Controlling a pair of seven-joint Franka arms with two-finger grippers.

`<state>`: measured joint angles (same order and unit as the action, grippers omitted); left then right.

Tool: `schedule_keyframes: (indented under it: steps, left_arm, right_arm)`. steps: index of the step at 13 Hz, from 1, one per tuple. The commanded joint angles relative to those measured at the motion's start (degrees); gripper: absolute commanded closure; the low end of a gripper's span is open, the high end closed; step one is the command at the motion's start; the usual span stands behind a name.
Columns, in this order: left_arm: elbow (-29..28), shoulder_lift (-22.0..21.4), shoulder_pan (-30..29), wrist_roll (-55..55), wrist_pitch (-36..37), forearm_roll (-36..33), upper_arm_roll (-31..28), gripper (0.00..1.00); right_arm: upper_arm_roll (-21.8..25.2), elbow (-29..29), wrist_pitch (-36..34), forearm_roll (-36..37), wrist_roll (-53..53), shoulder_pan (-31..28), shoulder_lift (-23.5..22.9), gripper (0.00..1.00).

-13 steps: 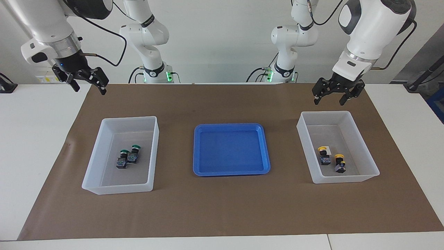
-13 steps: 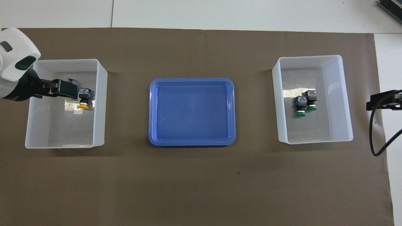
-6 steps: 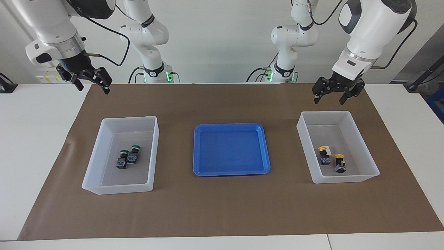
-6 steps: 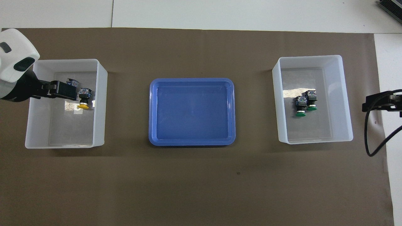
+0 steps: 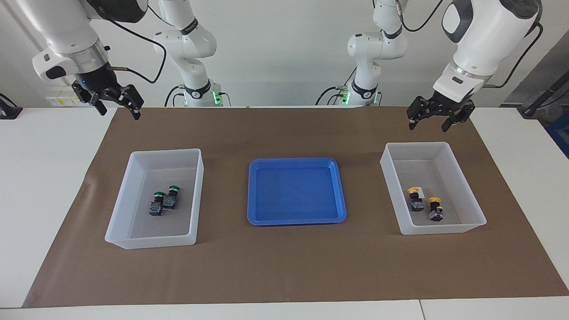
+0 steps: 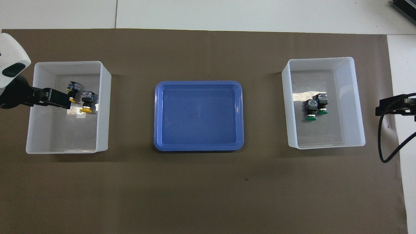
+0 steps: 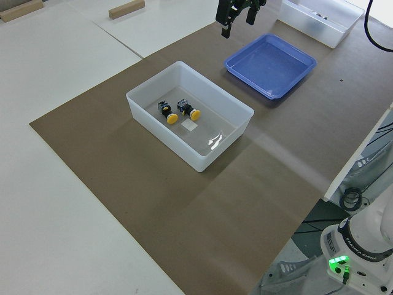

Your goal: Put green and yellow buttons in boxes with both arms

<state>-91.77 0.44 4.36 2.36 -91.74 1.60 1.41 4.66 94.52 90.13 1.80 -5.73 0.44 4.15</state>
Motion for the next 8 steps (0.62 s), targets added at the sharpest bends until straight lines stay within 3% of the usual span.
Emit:
schedule_keyframes:
  steps: [1, 8]
  left_arm:
    - [0.5, -0.4, 0.6, 0.9, 1.7, -0.6, -1.0, 0.0]
    - [0.0, -0.9, -0.1, 0.9, 1.7, -0.5, -1.5, 0.0]
  right_arm:
    - [-0.5, 0.8, -0.2, -0.6, -0.9, -0.5, 0.9, 0.0]
    - [-0.5, 0.8, -0.2, -0.6, -0.9, -0.5, 0.9, 0.0]
